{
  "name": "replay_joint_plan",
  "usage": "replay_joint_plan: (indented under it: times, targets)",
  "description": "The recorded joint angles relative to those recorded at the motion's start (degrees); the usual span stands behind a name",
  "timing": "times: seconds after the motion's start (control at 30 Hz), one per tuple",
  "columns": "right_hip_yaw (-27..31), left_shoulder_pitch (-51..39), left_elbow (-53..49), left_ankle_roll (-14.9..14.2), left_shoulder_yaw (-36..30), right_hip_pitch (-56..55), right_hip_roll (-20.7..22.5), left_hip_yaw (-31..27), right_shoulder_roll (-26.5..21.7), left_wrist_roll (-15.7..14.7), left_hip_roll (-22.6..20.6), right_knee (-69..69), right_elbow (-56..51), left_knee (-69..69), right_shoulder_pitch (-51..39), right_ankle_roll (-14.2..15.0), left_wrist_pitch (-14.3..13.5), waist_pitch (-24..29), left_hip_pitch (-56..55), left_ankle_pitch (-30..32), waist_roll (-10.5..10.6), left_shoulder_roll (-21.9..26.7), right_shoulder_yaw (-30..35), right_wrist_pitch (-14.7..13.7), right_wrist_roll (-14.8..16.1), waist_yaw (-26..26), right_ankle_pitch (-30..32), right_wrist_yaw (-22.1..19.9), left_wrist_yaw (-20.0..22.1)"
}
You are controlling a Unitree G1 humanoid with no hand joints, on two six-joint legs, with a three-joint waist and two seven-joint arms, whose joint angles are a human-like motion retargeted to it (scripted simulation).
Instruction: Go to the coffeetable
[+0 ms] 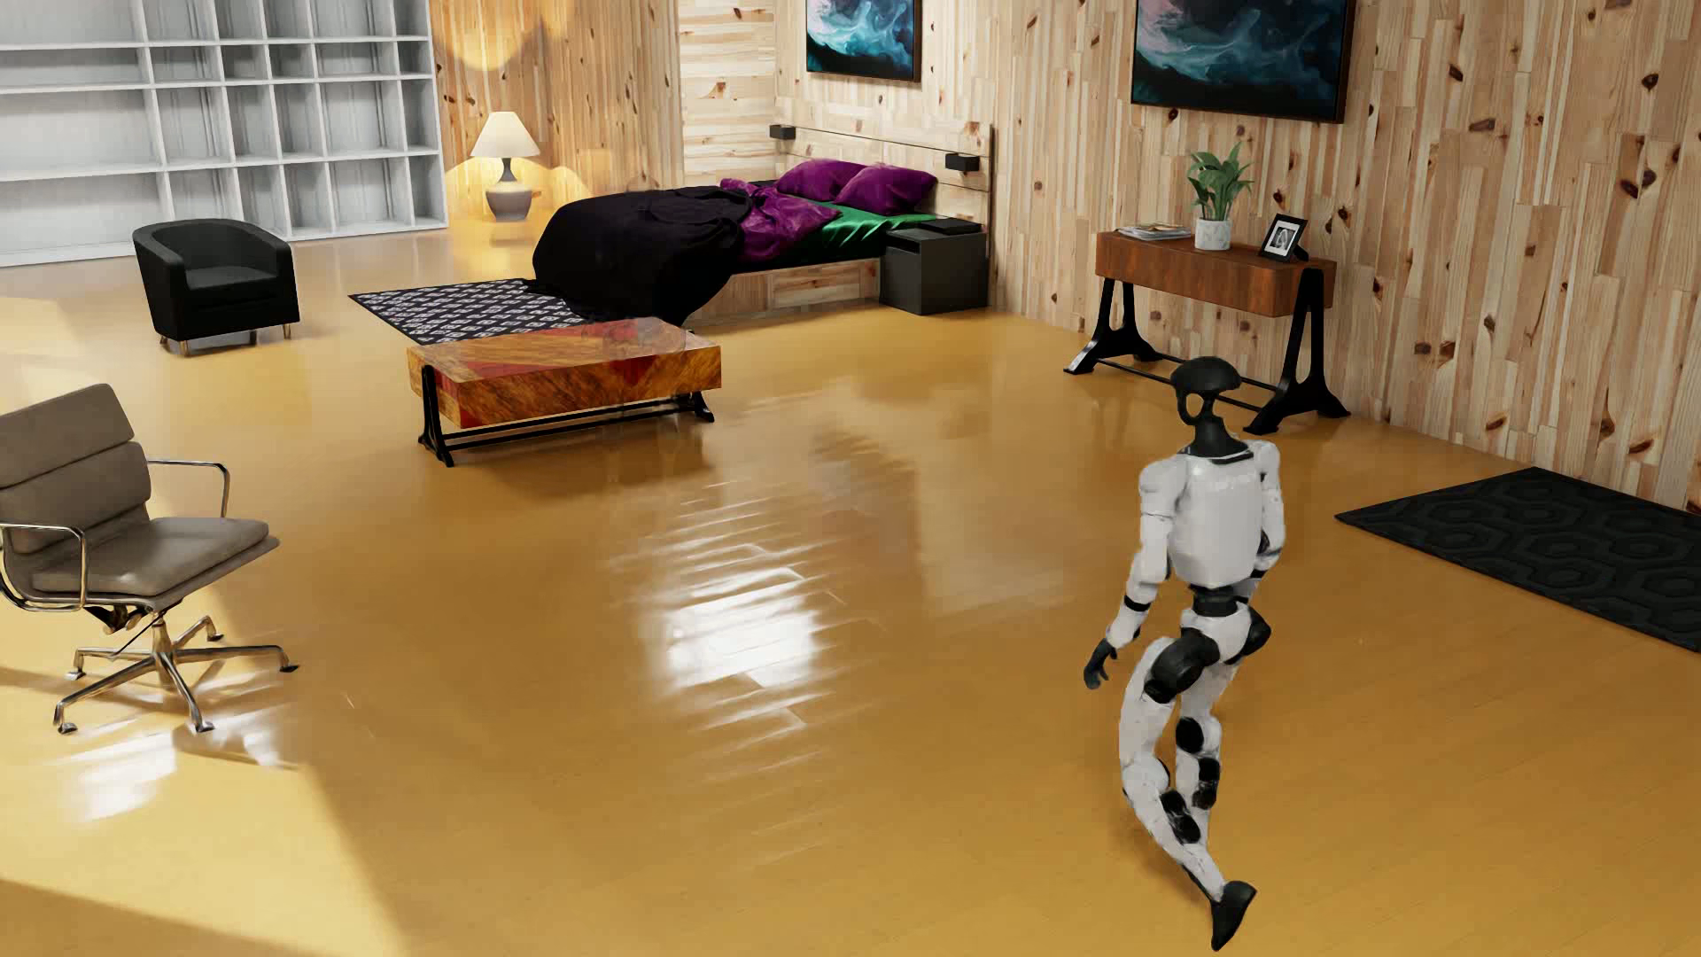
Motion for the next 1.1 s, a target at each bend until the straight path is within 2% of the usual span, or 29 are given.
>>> replay_joint_plan:
  times: [0.07, 0.1, 0.17, 0.2, 0.23, 0.3, 0.33, 0.37, 0.4, 0.47, 0.5, 0.53, 0.57, 0.6, 0.63, 0.67, 0.7, 0.73, 0.8, 0.83, 0.87, 0.9, 0.97, 1.0, 1.07, 1.1]
  targets:
    - [-0.2, 3.4, -3.4, 0.5, 2.6, 4.9, 1.6, -1.9, 0.1, -0.6, -1.4, -0.4, -0.5, 4.9, -1.2, -0.5, -1.6, 0.3, -7.2, -5.6, 1.0, 2.3, -1.2, -1.8, -0.5, 0.5, -3.0, -2.1, 1.2]
    - [0.0, 5.5, -5.4, 2.6, 5.1, 7.2, 2.3, -2.6, 0.4, -1.6, -2.2, -0.3, -1.0, 4.1, -1.8, -0.7, -1.7, 0.4, -10.5, -7.7, 1.3, 2.2, -1.7, -2.3, -0.6, 0.9, -4.6, -2.6, 2.2]
    - [0.7, 8.9, -8.9, 4.4, 10.8, 11.6, 3.0, -2.7, 0.3, -3.4, -3.3, -0.6, -4.0, -4.1, -2.0, -1.1, -1.7, 0.2, -15.8, -16.0, 1.4, 1.3, -1.2, -3.3, -0.1, 2.2, -7.2, -2.5, 3.0]
    - [1.1, 10.2, -10.1, 6.3, 13.6, 13.9, 3.2, -1.9, -0.1, -3.5, -3.2, -1.4, -5.5, -11.4, -2.3, -1.1, -1.6, 0.1, -17.7, -18.5, 1.3, 0.6, -0.3, -4.1, -0.1, 2.9, -7.9, -2.5, 3.3]
    - [1.5, 11.3, -11.0, 6.9, 16.2, 16.1, 3.5, -0.8, -0.6, -3.3, -3.0, -2.6, -6.5, -20.4, -2.7, -1.0, -1.4, -0.1, -18.9, -19.3, 1.2, 0.1, 0.6, -5.0, -0.6, 3.6, -8.4, -2.8, 3.7]
    - [2.5, 12.7, -11.5, 8.7, 19.3, 20.8, 4.0, 2.9, -1.6, -1.7, -2.4, -6.4, -7.7, -41.0, -3.4, -0.7, -1.3, -0.8, -19.4, -16.9, 1.0, -1.3, 2.7, -5.8, -2.0, 5.0, -8.5, -4.2, 4.5]
    - [3.2, 13.0, -11.1, 8.6, 19.7, 23.2, 4.2, 4.3, -2.1, -0.2, -2.7, -8.5, -7.7, -50.7, -3.9, -0.6, -1.6, -1.3, -18.9, -15.3, 0.8, -1.9, 4.1, -5.4, -2.4, 5.6, -8.2, -4.7, 4.5]
    - [4.0, 13.4, -10.6, 6.6, 19.9, 25.4, 4.5, 4.1, -2.3, 1.3, -3.3, -9.5, -7.2, -57.2, -4.3, -0.4, -2.2, -1.7, -18.8, -15.4, 0.6, -2.0, 5.2, -4.8, -2.6, 6.2, -8.1, -5.0, 4.1]
    - [4.9, 13.8, -9.8, 6.5, 20.0, 27.4, 4.7, 2.9, -2.4, 2.7, -4.0, -9.9, -6.3, -59.0, -4.5, -0.1, -2.8, -2.2, -18.9, -15.3, 0.3, -1.9, 6.0, -4.2, -2.5, 6.9, -8.1, -5.1, 3.4]
    - [6.9, 14.5, -7.9, 11.2, 19.9, 31.6, 3.8, 0.8, -2.7, 5.5, -6.2, -9.6, -3.4, -53.2, -4.3, 0.9, -4.2, -3.1, -19.4, -8.6, -0.5, -2.2, 6.4, -2.2, -2.0, 8.0, -7.0, -3.3, 2.3]
    - [7.5, 14.6, -6.5, 11.8, 20.1, 33.1, 2.7, 1.0, -2.8, 6.7, -7.0, -7.9, -1.8, -49.8, -3.6, 1.3, -4.4, -3.4, -19.1, -5.6, -1.3, -2.5, 5.8, -0.8, -1.7, 8.4, -4.5, -2.2, 1.8]
    - [7.6, 14.2, -4.9, 12.1, 20.8, 33.7, 1.3, 2.0, -2.7, 7.5, -7.9, -5.1, -0.5, -46.7, -2.3, 2.6, -4.1, -3.6, -18.3, -5.5, -2.2, -3.2, 4.6, 1.0, -1.4, 8.7, -0.7, -1.6, 1.3]
    - [7.8, 13.0, -2.6, 11.9, 22.3, 32.5, -0.5, 2.7, -2.7, 7.9, -9.2, 0.3, 0.3, -44.8, -0.4, 5.7, -3.8, -3.5, -17.2, -7.3, -3.3, -4.1, 3.4, 2.6, -1.1, 8.9, 4.8, -1.3, 1.1]
    - [8.2, 11.7, -0.8, 13.2, 23.8, 29.3, -2.4, 3.6, -3.0, 8.1, -10.4, 8.4, 0.7, -44.3, 1.2, 8.2, -3.5, -3.3, -15.5, -9.2, -4.3, -5.2, 3.1, 3.3, -1.1, 9.0, 10.9, -0.3, 1.5]
    - [8.1, 11.4, 0.1, 13.7, 24.8, 24.5, -4.9, 4.6, -3.9, 8.1, -11.5, 18.2, 0.7, -44.5, 2.2, 11.7, -4.1, -3.0, -13.4, -10.9, -5.3, -6.1, 4.6, 2.8, -1.7, 9.1, 18.1, 1.7, 2.5]
    - [7.5, 10.5, 0.5, 13.9, 25.0, 19.3, -8.2, 5.7, -5.7, 8.3, -12.5, 27.6, 0.0, -45.0, 3.0, 15.5, -4.8, -2.6, -11.3, -12.6, -6.2, -6.8, 7.1, 1.2, -2.9, 9.0, 24.6, 4.5, 3.0]
    - [6.8, 9.2, 0.6, 14.2, 24.5, 13.9, -11.8, 6.5, -8.0, 8.7, -13.6, 35.6, -1.7, -45.3, 3.7, 16.4, -5.8, -2.2, -9.3, -14.1, -7.1, -7.4, 9.3, -0.8, -4.0, 8.7, 27.4, 7.2, 3.0]
    - [7.4, 7.4, 0.7, 14.5, 23.3, 8.6, -13.7, 7.0, -9.3, 9.6, -14.9, 41.3, -3.8, -45.6, 4.6, 16.0, -6.8, -1.8, -7.2, -15.7, -7.9, -7.9, 10.5, -1.8, -4.6, 8.1, 23.7, 8.3, 2.7]
    - [7.7, 3.3, 0.6, 15.0, 20.3, -0.6, -16.9, 6.9, -9.9, 11.6, -17.1, 45.4, -9.0, -45.1, 7.0, 13.3, -8.4, -1.1, -3.2, -19.3, -9.1, -8.0, 7.2, -1.5, -2.6, 6.6, 13.9, 7.0, 2.0]
    - [8.2, 1.0, 0.5, 15.2, 19.0, -4.6, -17.2, 6.5, -8.9, 12.3, -18.0, 43.9, -11.3, -44.3, 8.4, 11.4, -8.8, -0.8, -1.4, -21.4, -9.5, -8.1, 4.0, -0.8, -0.5, 5.8, 8.2, 4.7, 1.8]
    - [8.6, -1.4, 0.4, 15.4, 17.8, -7.8, -17.3, 5.8, -7.4, 12.6, -18.5, 39.9, -13.5, -43.8, 9.9, 11.4, -8.9, -0.7, 0.6, -23.4, -9.8, -8.4, 0.8, -0.1, 1.4, 5.1, 3.9, 2.3, 1.5]
    - [8.6, -3.6, 0.1, 15.5, 16.7, -10.3, -17.3, 5.0, -6.0, 12.7, -18.8, 33.7, -14.9, -43.8, 10.9, 9.7, -9.2, -0.6, 2.6, -25.0, -9.8, -8.5, -1.5, 0.5, 3.0, 4.5, 1.1, 0.3, 1.3]
    - [7.0, -6.9, -1.2, 15.6, 14.4, -13.2, -17.1, 3.6, -4.8, 12.4, -18.5, 17.3, -15.1, -45.1, 10.9, 7.3, -10.1, -0.8, 6.9, -27.5, -9.7, -8.3, -2.3, 1.4, 3.6, 3.2, 0.9, -0.4, 1.4]
    - [6.1, -8.2, -2.0, 15.6, 13.5, -13.6, -16.5, 2.9, -5.1, 11.8, -18.3, 8.1, -14.2, -46.1, 10.3, 7.6, -10.5, -1.0, 9.2, -28.5, -9.5, -8.4, -1.3, 1.4, 2.8, 2.6, 1.3, 0.8, 1.6]
    - [4.7, -10.1, -3.0, 15.6, 11.2, -12.6, -15.0, 1.5, -6.0, 10.7, -17.9, -10.8, -12.1, -49.0, 9.6, 10.5, -11.1, -1.6, 14.0, -29.7, -9.3, -8.7, 0.9, 1.2, -0.1, 1.6, 3.9, 3.6, 1.9]
    - [5.8, -10.8, -3.0, 15.5, 9.9, -13.3, -14.4, 0.9, -6.2, 10.5, -17.9, -14.5, -11.4, -49.3, 9.7, 13.4, -11.2, -1.8, 16.4, -30.4, -9.1, -9.0, 1.1, 1.1, -1.4, 1.1, 3.5, 3.9, 2.0]
